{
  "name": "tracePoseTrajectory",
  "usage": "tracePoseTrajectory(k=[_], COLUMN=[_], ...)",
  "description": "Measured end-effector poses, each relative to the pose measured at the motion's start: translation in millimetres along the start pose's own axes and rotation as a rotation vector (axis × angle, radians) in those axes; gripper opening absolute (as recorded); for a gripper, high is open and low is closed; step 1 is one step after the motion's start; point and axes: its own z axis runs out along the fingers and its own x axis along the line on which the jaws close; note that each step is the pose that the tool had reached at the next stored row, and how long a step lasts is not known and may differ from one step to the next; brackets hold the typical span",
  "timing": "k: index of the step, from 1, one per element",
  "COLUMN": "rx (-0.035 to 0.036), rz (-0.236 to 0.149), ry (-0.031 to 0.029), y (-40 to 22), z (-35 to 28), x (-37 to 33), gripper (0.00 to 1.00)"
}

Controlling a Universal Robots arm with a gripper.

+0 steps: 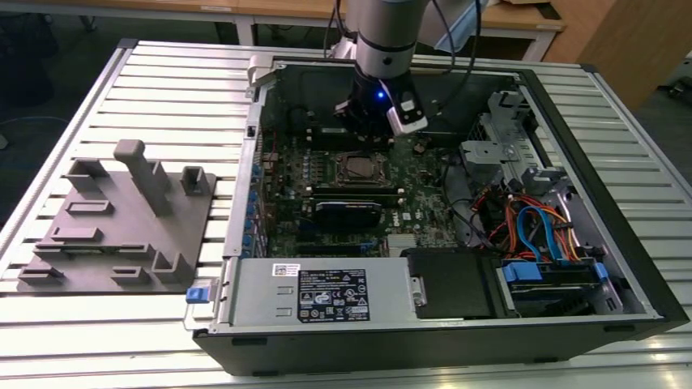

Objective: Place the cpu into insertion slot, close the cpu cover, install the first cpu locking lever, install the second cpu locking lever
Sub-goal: 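Install the first cpu locking lever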

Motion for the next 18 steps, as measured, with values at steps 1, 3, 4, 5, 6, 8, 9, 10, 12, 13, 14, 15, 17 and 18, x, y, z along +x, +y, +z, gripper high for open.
tracePoseTrajectory(k=[1,3,4,5,6,8,9,10,12,13,14,15,17,18], rx=[0.0,0.0001,-0.0001,-0.0001,0.0,0.0002,0.0002,0.0002,-0.0001,-0.0002,0.0,0.0,-0.0001,-0.0001], rz=[0.0,0.0,0.0,0.0,0.0,0.0,0.0,0.0,0.0,0.0,0.0,0.0,0.0,0.0], ry=[0.0,0.0,-0.0001,-0.0001,-0.0001,0.0001,0.0001,0.0,0.0,-0.0001,0.0,-0.0001,-0.0001,-0.0001], y=[0.0,-0.1,-0.1,-0.1,-0.1,-0.2,-0.2,-0.2,-0.2,-0.1,-0.1,-0.1,0.0,0.1], z=[0.5,0.9,1.3,1.8,2.3,2.6,2.6,2.6,2.6,2.5,2.1,1.6,0.7,0.4], x=[-0.1,-0.2,-0.3,-0.4,-0.5,-0.5,-0.5,-0.6,-0.6,-0.6,-0.6,-0.6,-0.6,-0.6], gripper=[0.1,0.1,0.1,0.1,0.1,0.1,0.1,0.1,0.1,0.1,0.1,0.1,0.1,0.1])
